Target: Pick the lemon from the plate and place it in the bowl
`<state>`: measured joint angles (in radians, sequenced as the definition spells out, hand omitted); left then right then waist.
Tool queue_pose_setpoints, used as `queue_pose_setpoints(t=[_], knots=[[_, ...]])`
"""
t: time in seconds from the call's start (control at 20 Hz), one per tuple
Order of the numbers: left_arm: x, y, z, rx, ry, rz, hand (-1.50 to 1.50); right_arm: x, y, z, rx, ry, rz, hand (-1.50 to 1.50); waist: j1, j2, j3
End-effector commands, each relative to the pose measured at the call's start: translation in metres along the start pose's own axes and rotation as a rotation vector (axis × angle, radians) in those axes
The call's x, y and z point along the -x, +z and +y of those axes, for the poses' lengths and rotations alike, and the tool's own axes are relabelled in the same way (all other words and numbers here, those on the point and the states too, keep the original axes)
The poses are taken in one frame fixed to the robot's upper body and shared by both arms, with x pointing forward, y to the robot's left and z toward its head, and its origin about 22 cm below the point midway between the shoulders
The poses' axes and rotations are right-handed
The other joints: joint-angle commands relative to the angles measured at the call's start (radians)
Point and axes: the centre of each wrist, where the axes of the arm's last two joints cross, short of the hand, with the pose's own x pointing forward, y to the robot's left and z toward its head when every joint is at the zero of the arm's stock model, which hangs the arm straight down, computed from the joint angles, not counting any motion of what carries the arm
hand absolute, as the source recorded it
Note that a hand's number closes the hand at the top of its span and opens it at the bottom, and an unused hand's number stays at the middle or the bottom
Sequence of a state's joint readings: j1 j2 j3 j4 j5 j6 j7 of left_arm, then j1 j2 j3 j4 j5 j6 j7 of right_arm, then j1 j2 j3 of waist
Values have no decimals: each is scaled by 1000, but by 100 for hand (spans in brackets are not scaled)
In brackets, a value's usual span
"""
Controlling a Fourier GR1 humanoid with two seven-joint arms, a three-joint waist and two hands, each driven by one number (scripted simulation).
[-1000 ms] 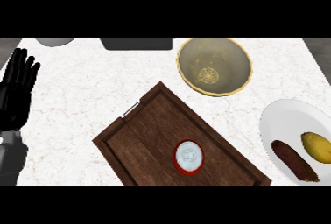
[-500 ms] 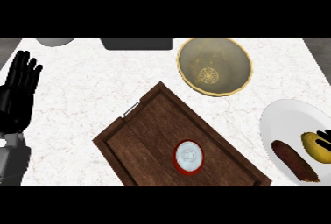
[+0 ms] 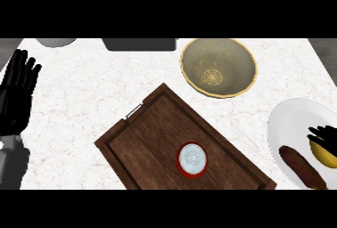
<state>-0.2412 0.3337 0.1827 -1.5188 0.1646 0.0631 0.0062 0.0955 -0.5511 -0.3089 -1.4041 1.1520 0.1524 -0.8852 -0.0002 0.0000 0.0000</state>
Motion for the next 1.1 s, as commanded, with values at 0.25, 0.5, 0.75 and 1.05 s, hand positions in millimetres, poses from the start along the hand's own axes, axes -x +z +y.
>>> queue_pose_setpoints(t=[0.25, 0.5, 0.75, 1.05], knots=[[12, -3, 0, 1, -2, 14, 0, 14, -26, 24, -25, 12, 63, -150, 2, 1, 0], [3, 8, -2, 14, 8, 3, 0, 21, -27, 16, 93, 20, -22, 150, 5, 0, 1], [11, 2, -9, -4, 7, 1, 0, 17, -34, 11, 136, 51, -52, 150, -1, 1, 0], [-13, -11, 8, -17, -9, -9, 0, 22, -11, 1, 168, 70, -73, 150, -4, -1, 0]])
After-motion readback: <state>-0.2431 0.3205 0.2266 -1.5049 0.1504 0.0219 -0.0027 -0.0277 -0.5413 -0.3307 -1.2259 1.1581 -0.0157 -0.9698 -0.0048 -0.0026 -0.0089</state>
